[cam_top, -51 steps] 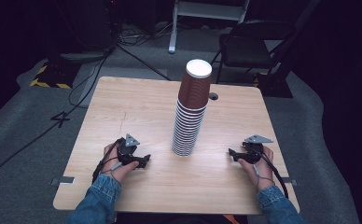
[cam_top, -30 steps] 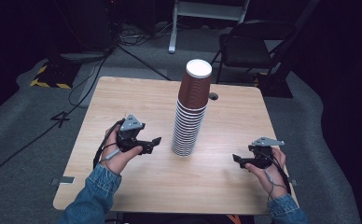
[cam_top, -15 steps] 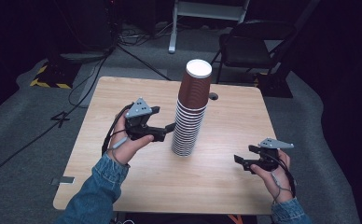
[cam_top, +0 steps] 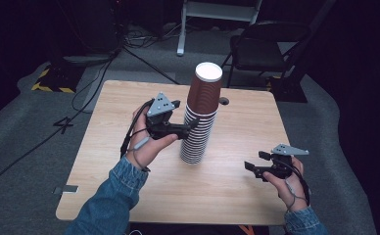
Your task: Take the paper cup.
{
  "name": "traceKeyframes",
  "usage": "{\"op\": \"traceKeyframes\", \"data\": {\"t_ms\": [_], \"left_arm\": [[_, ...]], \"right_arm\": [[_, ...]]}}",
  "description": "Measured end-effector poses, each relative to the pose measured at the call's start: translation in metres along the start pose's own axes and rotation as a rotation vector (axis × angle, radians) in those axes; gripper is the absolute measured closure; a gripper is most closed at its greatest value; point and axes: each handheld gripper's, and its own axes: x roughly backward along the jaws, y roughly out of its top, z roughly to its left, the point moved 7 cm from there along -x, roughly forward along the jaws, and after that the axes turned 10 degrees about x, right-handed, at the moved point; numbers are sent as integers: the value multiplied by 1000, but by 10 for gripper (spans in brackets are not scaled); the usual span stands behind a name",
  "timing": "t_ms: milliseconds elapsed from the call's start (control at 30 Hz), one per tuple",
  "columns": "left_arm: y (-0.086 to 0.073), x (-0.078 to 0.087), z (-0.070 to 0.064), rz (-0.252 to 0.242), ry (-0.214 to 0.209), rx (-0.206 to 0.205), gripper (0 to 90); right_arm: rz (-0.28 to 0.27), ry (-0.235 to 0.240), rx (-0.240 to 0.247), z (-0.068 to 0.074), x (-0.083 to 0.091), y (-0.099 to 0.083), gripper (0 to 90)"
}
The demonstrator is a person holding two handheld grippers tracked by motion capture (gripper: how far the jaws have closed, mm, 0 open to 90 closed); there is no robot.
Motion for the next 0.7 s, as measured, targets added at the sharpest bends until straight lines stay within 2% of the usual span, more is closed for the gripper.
{"op": "traceKeyframes", "data": {"t_ms": [133, 267, 467, 700], "left_arm": [[1, -9, -6, 24, -17, -23, 152], [4, -17, -6, 8, -7, -49, 98], [5, -27, -6, 13, -19, -14, 45], [6, -36, -6, 7, -21, -32, 20]], "right_arm": [[-9, 8, -2, 1, 0, 2, 183], [-16, 10, 4, 3, 1, 4, 183], [-20, 3, -3, 2, 0, 3, 184], [-50, 4, -7, 3, 2, 7, 162]]}}
